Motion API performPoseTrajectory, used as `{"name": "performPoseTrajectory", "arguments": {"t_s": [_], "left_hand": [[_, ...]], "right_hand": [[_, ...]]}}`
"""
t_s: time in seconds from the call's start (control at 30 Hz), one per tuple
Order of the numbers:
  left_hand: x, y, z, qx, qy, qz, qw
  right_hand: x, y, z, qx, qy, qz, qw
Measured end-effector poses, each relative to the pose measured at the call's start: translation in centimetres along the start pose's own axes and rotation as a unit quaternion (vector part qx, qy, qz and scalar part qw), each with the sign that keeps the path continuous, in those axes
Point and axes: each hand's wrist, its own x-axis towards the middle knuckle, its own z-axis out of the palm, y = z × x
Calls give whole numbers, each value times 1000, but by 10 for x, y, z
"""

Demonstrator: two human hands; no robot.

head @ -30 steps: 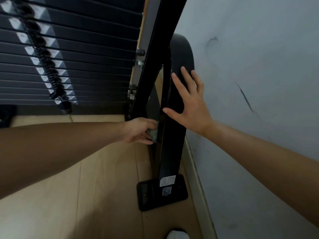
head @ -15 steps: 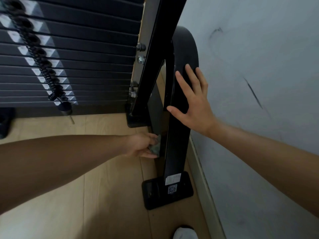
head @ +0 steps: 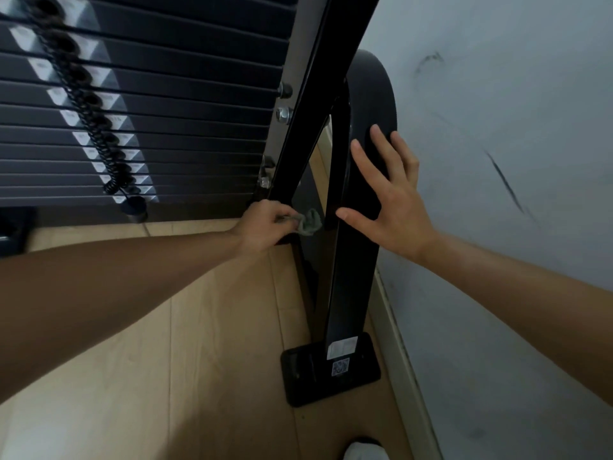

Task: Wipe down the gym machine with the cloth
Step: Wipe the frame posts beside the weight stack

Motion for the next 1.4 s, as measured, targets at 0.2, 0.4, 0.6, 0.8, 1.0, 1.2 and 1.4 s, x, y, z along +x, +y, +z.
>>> {"name": "performPoseTrajectory", "arguments": {"t_s": [0.2,0.4,0.6,0.8,1.0,1.2,1.4], "left_hand": [[25,-21,17,320,-73,193,925],[22,-29,24,519,-196,157,817],[3,-31,24,557,-307,322,701],[5,-29,18,555,-316,333,694],[22,-27,7,574,-243,216,751],[29,-31,-1,591,-188,165,767],[18,-38,5,577,-213,177,768]], "right_hand": [[0,5,-1,-18,-19,-2,1000],[1,8,-2,-22,-29,-5,999],[0,6,-1,-27,-22,-9,999],[1,5,-1,-32,-19,-9,999],[1,4,-3,-34,-26,-2,999],[1,3,-3,-31,-18,-1,999],[0,2,-3,-26,-23,3,999]]}}
